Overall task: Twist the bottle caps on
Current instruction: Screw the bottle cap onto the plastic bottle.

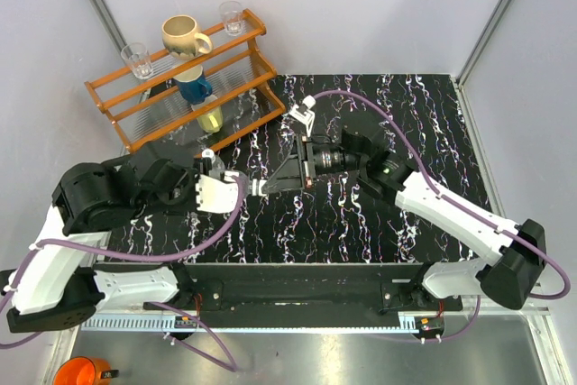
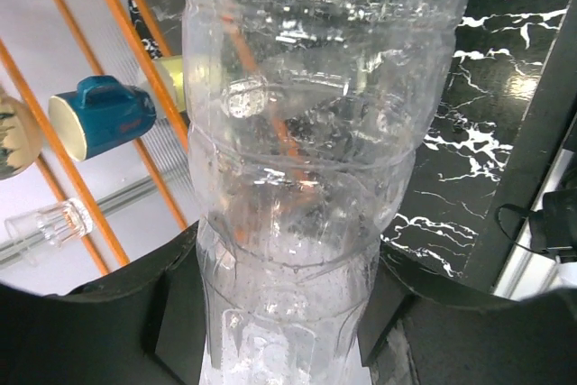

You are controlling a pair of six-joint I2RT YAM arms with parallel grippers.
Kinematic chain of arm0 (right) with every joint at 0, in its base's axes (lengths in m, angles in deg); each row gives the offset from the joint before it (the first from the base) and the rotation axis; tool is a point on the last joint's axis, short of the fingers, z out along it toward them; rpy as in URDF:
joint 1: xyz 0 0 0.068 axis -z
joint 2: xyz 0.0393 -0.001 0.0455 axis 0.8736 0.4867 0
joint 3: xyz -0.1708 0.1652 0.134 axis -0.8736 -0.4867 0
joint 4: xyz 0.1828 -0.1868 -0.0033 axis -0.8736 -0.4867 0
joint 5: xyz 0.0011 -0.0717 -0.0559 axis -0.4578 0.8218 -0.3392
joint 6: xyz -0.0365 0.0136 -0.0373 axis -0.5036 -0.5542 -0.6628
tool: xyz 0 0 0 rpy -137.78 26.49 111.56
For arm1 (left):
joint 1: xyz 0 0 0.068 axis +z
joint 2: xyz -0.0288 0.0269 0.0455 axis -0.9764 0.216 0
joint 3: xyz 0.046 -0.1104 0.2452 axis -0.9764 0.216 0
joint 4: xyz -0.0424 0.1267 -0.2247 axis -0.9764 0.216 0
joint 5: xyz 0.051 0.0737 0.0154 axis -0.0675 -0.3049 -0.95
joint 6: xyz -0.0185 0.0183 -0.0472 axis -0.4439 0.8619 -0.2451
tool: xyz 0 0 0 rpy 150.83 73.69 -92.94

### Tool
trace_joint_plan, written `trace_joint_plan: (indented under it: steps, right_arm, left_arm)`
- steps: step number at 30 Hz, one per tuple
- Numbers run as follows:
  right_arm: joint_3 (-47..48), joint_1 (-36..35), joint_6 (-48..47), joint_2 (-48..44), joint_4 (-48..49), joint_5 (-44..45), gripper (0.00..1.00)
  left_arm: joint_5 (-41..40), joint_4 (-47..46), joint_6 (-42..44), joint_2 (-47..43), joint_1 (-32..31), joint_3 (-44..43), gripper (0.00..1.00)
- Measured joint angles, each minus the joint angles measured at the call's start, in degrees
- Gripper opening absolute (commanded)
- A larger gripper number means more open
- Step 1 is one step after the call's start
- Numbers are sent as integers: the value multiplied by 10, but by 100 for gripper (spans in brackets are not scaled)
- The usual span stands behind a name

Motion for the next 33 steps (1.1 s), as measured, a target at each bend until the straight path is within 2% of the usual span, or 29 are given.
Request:
trace_joint_plan:
  steps: [7,13,17,20,22,25,31,33]
  right_arm:
    - [-28,0,104,19,139,-2,10]
    - [-37,5,145,35,197,-16,9]
    - [-36,5,139,31,189,-15,10]
    - [-33,5,130,24,172,-15,22]
    - [-24,5,121,20,151,-16,25]
    - [-1,5,101,11,113,-16,35]
    - [40,5,68,0,52,-18,41]
    - [51,5,61,0,37,-23,46]
  left_arm:
    - [-38,-6,-3,-14,-8,4,31]
    - [-46,-6,-10,-14,-8,4,29]
    - [-40,-5,-21,-14,-8,4,28]
    - [-22,-1,-39,-13,-8,1,27]
    - [-9,0,-49,-12,-7,-2,27]
    - [15,0,-67,-11,-3,-12,27]
    - [65,0,-104,-9,-2,-22,26]
    - [76,0,-111,-8,-2,-22,26]
